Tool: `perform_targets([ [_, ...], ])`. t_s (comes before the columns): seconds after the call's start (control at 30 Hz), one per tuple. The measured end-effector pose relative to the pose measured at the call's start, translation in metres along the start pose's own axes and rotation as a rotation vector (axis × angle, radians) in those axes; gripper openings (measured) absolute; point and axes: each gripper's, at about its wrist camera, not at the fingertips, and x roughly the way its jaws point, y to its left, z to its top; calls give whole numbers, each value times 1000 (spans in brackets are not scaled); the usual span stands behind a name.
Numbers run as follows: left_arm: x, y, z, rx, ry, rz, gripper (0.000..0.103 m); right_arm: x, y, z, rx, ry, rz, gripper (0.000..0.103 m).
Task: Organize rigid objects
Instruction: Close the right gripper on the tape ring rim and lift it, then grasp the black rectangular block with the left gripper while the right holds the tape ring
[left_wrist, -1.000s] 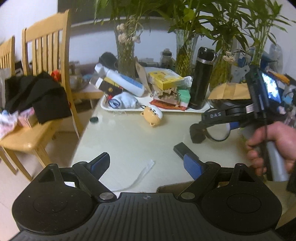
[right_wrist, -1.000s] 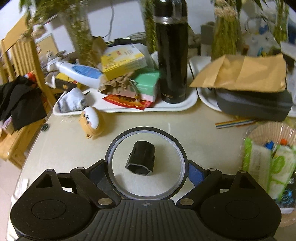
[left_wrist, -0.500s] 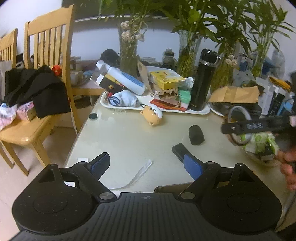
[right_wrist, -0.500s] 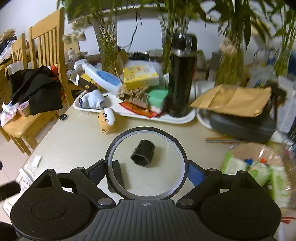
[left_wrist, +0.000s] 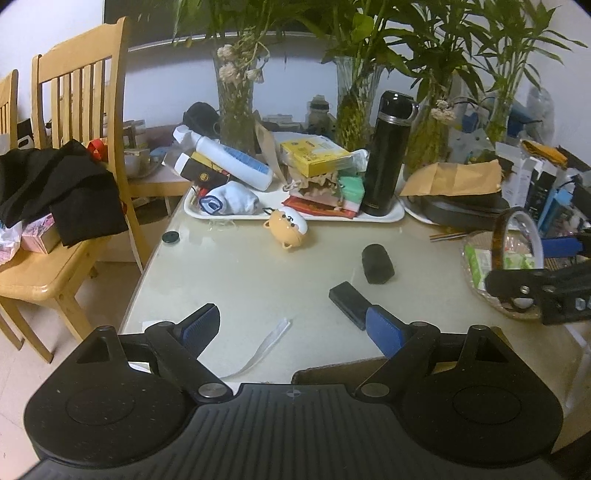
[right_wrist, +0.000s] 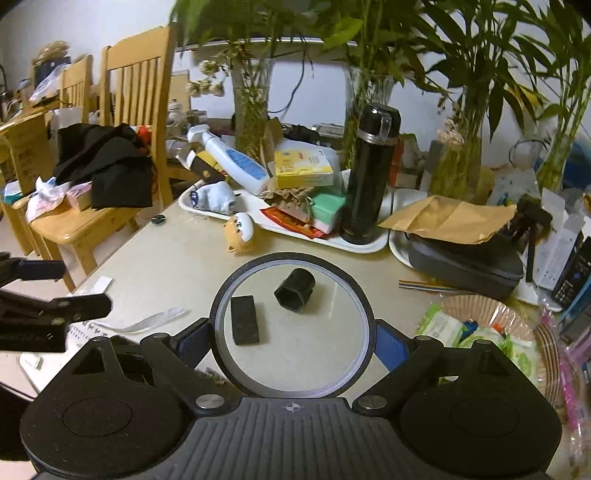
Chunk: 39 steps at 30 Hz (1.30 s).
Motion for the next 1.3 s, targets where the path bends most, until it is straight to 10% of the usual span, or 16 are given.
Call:
perform_targets([
  [1.3,121,-46,31,109,300,-77,87,6,-39,-12,154,172,-8,92],
])
